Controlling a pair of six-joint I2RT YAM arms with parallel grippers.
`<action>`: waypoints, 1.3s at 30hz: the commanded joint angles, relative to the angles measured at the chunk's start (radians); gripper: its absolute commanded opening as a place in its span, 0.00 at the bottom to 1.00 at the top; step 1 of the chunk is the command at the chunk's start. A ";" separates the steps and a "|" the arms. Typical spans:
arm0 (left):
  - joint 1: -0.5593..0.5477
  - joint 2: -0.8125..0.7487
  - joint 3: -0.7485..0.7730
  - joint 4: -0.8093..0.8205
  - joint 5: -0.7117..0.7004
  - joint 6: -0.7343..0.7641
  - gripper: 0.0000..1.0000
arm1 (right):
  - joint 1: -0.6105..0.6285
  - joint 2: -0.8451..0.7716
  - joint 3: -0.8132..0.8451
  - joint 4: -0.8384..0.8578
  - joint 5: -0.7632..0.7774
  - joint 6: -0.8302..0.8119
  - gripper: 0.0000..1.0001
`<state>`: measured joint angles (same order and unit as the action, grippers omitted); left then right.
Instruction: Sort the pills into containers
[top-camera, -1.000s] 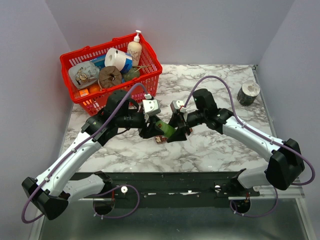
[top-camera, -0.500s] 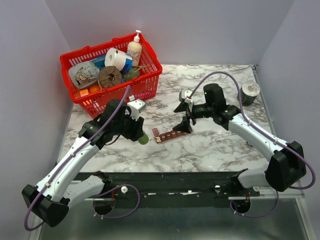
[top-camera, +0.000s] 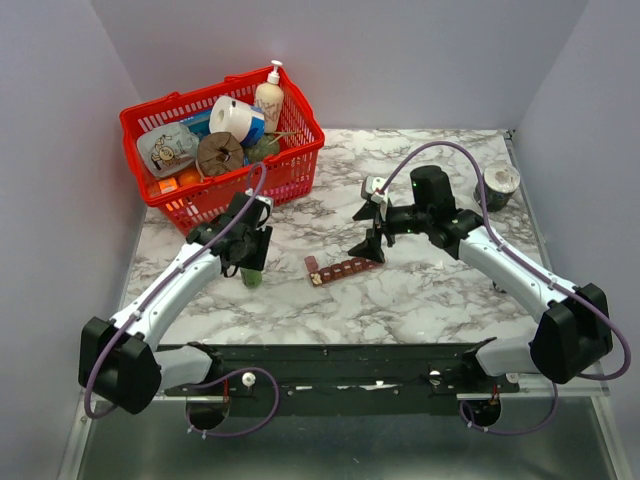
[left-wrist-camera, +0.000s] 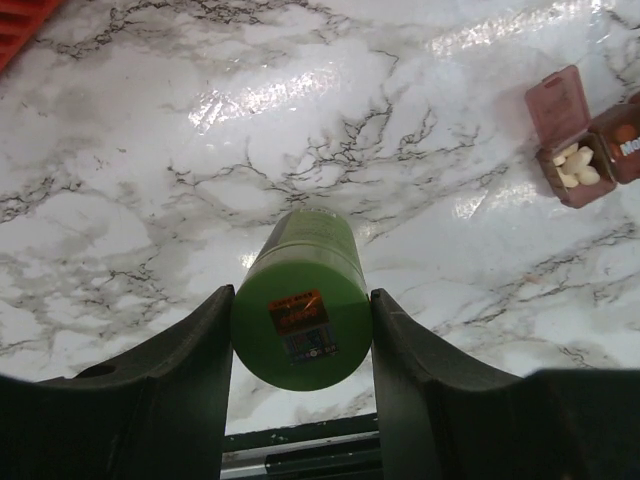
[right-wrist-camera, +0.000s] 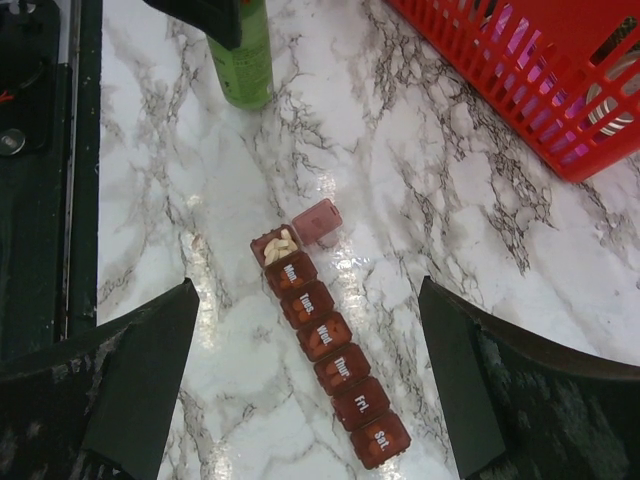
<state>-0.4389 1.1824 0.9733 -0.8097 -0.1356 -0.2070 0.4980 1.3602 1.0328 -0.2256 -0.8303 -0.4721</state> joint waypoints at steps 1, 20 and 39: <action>0.009 0.059 -0.033 0.104 -0.067 0.027 0.00 | 0.001 -0.001 0.004 0.022 0.013 0.000 1.00; 0.068 -0.024 -0.019 0.081 -0.016 0.020 0.82 | -0.001 0.016 -0.033 -0.222 -0.156 -0.483 1.00; 0.065 -0.074 -0.113 0.537 0.458 -0.296 0.99 | 0.046 0.319 0.009 -0.313 0.272 -1.004 0.88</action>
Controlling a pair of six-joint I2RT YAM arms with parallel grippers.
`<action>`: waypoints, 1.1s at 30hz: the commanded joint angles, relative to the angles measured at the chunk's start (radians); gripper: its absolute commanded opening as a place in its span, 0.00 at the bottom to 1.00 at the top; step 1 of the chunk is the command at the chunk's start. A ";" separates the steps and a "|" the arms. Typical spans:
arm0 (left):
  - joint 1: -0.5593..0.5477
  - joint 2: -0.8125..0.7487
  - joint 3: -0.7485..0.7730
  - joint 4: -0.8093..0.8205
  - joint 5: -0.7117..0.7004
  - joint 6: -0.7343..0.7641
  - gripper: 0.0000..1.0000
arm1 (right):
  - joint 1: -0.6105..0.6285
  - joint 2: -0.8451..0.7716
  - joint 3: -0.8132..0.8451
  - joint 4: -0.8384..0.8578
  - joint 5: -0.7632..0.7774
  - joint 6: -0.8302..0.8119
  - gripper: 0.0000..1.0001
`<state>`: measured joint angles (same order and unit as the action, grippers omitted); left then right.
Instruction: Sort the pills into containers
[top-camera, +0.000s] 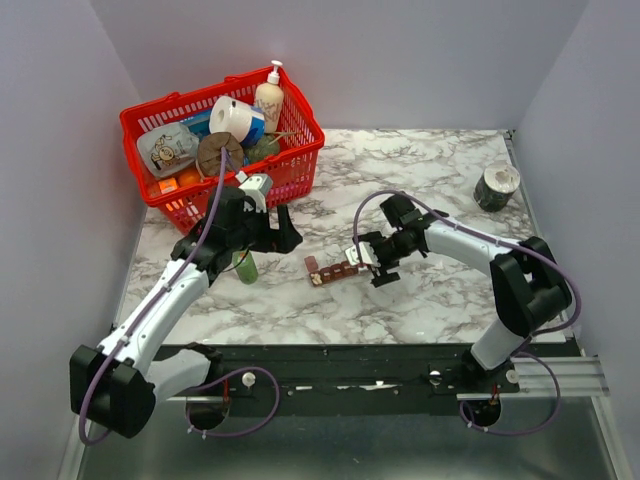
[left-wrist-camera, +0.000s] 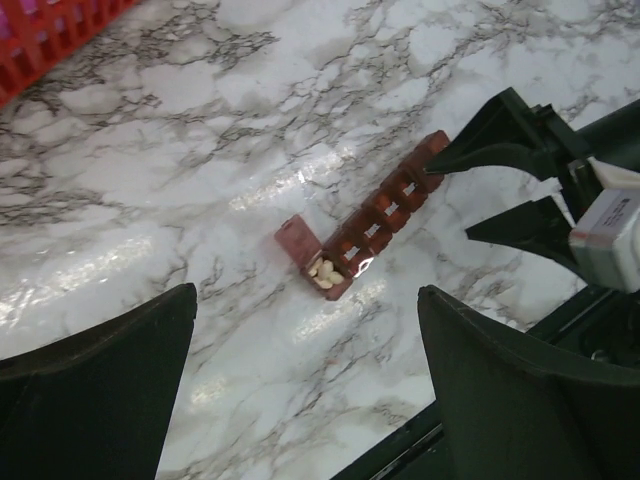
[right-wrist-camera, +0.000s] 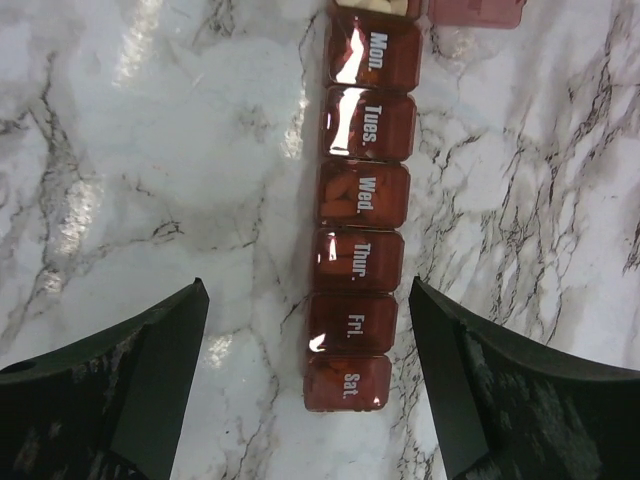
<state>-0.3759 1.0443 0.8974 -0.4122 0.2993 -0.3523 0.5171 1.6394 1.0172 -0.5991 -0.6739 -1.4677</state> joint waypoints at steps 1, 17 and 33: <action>0.003 0.074 -0.038 0.142 0.014 -0.149 0.99 | 0.031 0.048 0.024 0.085 0.138 0.007 0.88; 0.002 0.175 -0.068 0.223 -0.002 -0.140 0.95 | 0.063 0.151 0.069 0.064 0.189 0.024 0.60; -0.052 0.296 -0.022 0.246 0.014 -0.152 0.92 | 0.060 0.010 -0.052 0.100 0.264 0.179 0.29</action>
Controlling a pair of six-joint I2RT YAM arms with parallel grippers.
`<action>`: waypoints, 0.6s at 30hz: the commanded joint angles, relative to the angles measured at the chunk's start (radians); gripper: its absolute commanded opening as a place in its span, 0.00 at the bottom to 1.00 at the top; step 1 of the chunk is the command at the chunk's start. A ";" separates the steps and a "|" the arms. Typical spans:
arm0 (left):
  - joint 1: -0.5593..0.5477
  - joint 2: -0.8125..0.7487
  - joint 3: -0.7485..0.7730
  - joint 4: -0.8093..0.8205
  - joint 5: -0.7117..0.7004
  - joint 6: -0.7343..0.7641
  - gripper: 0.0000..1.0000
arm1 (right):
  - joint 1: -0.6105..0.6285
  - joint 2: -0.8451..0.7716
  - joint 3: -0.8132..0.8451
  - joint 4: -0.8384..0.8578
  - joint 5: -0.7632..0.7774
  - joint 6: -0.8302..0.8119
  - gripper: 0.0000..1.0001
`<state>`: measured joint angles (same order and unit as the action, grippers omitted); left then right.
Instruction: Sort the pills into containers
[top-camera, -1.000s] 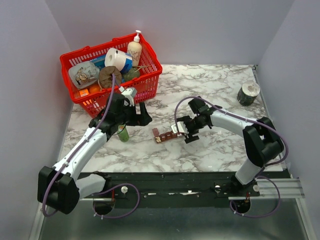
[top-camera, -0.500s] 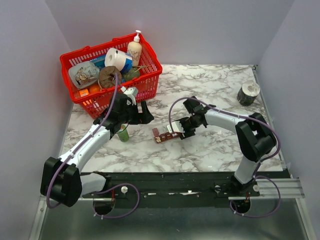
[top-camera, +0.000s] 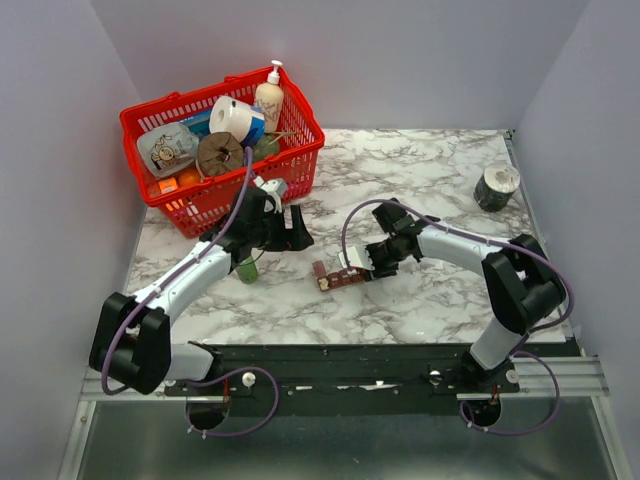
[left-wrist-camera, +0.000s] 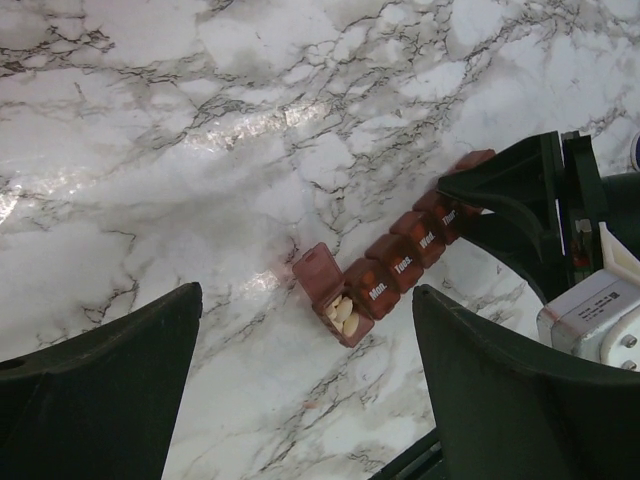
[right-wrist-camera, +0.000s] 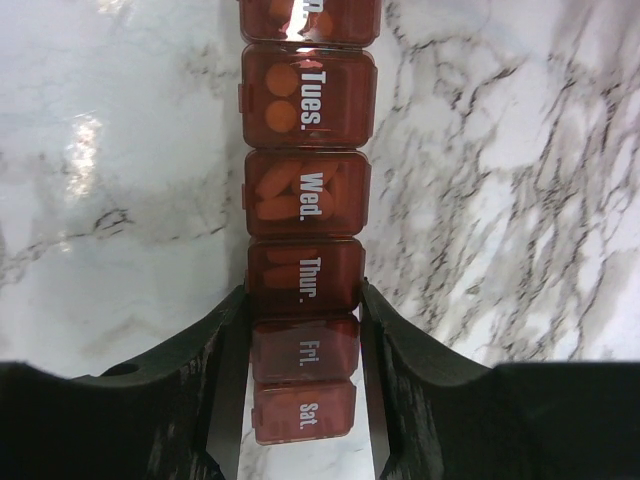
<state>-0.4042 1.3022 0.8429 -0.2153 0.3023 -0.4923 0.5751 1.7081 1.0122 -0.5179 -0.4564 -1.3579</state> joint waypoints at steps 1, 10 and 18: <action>-0.030 0.046 0.033 0.056 0.011 -0.015 0.91 | -0.003 -0.053 -0.041 0.015 0.062 0.085 0.28; -0.079 0.193 0.076 0.108 -0.009 -0.034 0.84 | 0.026 -0.077 -0.090 0.010 0.047 0.111 0.27; -0.097 0.336 0.104 0.079 -0.023 -0.031 0.54 | 0.025 -0.077 -0.115 0.044 0.048 0.138 0.27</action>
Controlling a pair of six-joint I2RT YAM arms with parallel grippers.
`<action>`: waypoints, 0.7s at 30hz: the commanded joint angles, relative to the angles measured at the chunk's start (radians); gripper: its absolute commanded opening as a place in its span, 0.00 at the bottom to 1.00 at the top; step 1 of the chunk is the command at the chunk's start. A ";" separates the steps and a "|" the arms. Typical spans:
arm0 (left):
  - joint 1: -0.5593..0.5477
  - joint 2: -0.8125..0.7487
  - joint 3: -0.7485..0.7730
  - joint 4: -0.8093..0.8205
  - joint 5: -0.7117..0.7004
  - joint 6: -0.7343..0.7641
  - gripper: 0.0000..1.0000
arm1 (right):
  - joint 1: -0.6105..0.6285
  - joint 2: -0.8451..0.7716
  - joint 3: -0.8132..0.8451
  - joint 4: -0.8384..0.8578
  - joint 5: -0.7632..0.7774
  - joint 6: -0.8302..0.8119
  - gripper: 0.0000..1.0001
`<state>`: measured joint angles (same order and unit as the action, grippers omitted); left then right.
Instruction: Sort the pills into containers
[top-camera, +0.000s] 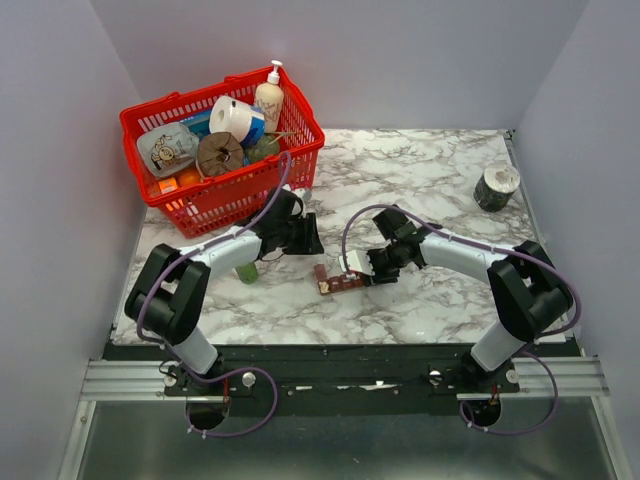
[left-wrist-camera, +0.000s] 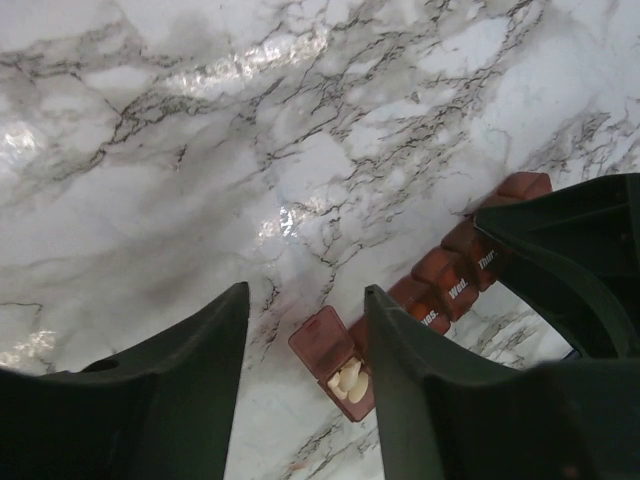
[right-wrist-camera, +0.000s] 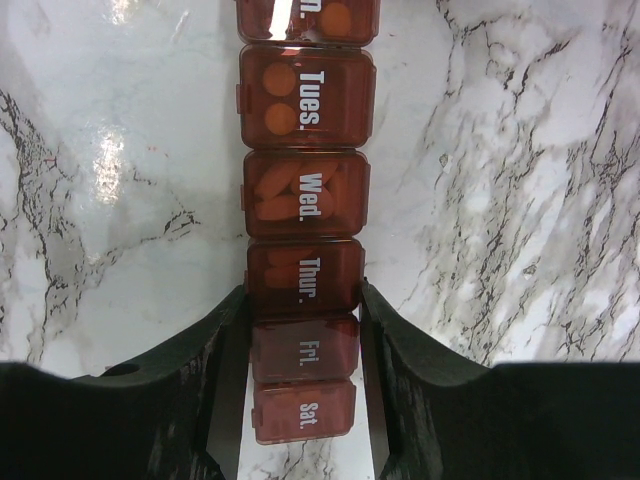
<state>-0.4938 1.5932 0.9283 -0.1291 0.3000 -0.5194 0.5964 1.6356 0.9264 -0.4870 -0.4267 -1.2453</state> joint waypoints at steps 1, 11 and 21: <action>-0.008 0.047 0.014 -0.006 -0.035 -0.004 0.53 | 0.003 -0.002 -0.032 0.016 0.019 0.026 0.27; -0.015 0.128 0.029 0.016 0.045 -0.007 0.34 | 0.003 0.009 -0.035 0.019 0.016 0.032 0.27; -0.015 0.074 -0.011 0.039 0.151 -0.018 0.13 | 0.003 0.021 -0.031 0.024 0.025 0.049 0.27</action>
<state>-0.5014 1.7241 0.9295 -0.1207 0.3748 -0.5251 0.5964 1.6356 0.9203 -0.4641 -0.4267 -1.2201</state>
